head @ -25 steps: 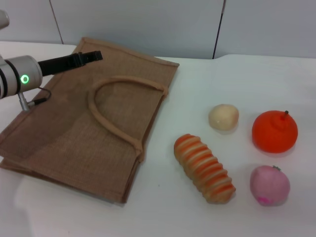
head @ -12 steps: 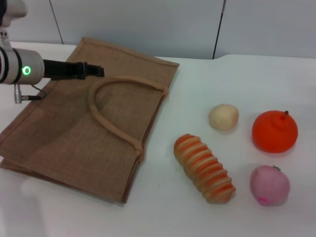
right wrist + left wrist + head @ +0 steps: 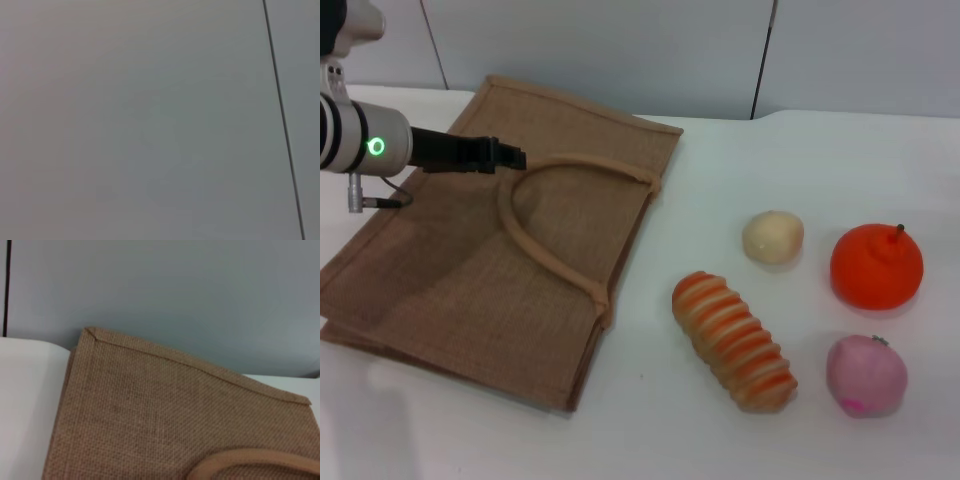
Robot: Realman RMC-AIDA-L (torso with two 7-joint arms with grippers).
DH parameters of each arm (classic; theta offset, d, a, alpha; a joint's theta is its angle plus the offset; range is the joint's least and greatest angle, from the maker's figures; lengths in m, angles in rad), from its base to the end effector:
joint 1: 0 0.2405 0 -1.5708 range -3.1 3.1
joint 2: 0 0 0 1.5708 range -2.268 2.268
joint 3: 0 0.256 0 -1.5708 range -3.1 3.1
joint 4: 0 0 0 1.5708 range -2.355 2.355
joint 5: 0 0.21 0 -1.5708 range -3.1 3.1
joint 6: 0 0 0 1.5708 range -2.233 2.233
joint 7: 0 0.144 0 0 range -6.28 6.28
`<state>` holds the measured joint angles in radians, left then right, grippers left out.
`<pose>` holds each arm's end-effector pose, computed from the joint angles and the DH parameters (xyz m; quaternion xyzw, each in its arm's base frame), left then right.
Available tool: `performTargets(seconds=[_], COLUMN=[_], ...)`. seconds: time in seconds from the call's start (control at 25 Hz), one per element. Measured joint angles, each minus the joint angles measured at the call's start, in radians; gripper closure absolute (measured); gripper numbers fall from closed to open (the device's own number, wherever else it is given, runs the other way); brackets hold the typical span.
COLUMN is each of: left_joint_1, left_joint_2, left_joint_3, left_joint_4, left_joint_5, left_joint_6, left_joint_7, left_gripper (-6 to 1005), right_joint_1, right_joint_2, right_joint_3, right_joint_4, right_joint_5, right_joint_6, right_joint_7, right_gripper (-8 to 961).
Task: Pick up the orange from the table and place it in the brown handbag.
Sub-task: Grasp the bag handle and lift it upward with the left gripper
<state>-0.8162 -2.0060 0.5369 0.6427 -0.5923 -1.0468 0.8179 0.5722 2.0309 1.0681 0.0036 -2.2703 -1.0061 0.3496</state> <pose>-0.2732 0.4423 0.0462 -0.7765 -0.5399 -0.1010 0.3087 0.3631 0.3699 0.0383 -0.6063 0.3389 0.2948 0.6562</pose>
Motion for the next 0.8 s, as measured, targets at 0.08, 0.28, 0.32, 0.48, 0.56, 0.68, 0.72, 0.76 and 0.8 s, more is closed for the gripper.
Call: performTargets(seconds=[0.08, 0.28, 0.32, 0.48, 0.56, 0.68, 0.72, 0.76, 0.8], left_joint_1=[0.000, -0.001, -0.001, -0.001, -0.004, -0.010, -0.011, -0.012, -0.012], left_joint_2=[0.000, 0.005, 0.006, 0.006, 0.006, 0.009, 0.009, 0.009, 0.008], left_joint_3=[0.000, 0.000, 0.000, 0.000, 0.000, 0.000, 0.000, 0.000, 0.000], left_joint_4=[0.000, -0.004, -0.005, -0.014, -0.027, -0.049, -0.053, -0.057, -0.061], left_joint_5=[0.017, 0.038, 0.038, 0.038, 0.039, 0.039, 0.039, 0.039, 0.039], left_joint_6=[0.003, 0.012, 0.013, 0.033, 0.038, 0.059, 0.066, 0.072, 0.074], left_joint_7=[-0.011, -0.018, -0.018, -0.006, 0.005, 0.018, 0.022, 0.028, 0.033], left_gripper=[482, 481, 479, 479, 479, 479, 479, 479, 480], right_joint_1=[0.001, 0.009, 0.009, 0.011, 0.012, 0.012, 0.012, 0.012, 0.013], right_joint_2=[0.000, 0.000, 0.000, 0.000, 0.000, 0.000, 0.000, 0.000, 0.000], right_joint_3=[0.001, 0.001, 0.001, 0.001, 0.001, 0.002, 0.003, 0.003, 0.003], right_joint_4=[-0.001, -0.009, -0.009, -0.009, -0.008, -0.008, -0.007, -0.007, -0.007], right_joint_5=[0.000, 0.000, 0.000, 0.000, 0.000, 0.000, 0.000, 0.000, 0.000], right_joint_6=[0.000, 0.000, 0.000, 0.000, 0.000, 0.000, 0.000, 0.000, 0.000], right_joint_7=[0.001, 0.003, 0.003, 0.003, 0.004, 0.004, 0.004, 0.004, 0.004], right_gripper=[255, 254, 254, 254, 254, 254, 254, 254, 254])
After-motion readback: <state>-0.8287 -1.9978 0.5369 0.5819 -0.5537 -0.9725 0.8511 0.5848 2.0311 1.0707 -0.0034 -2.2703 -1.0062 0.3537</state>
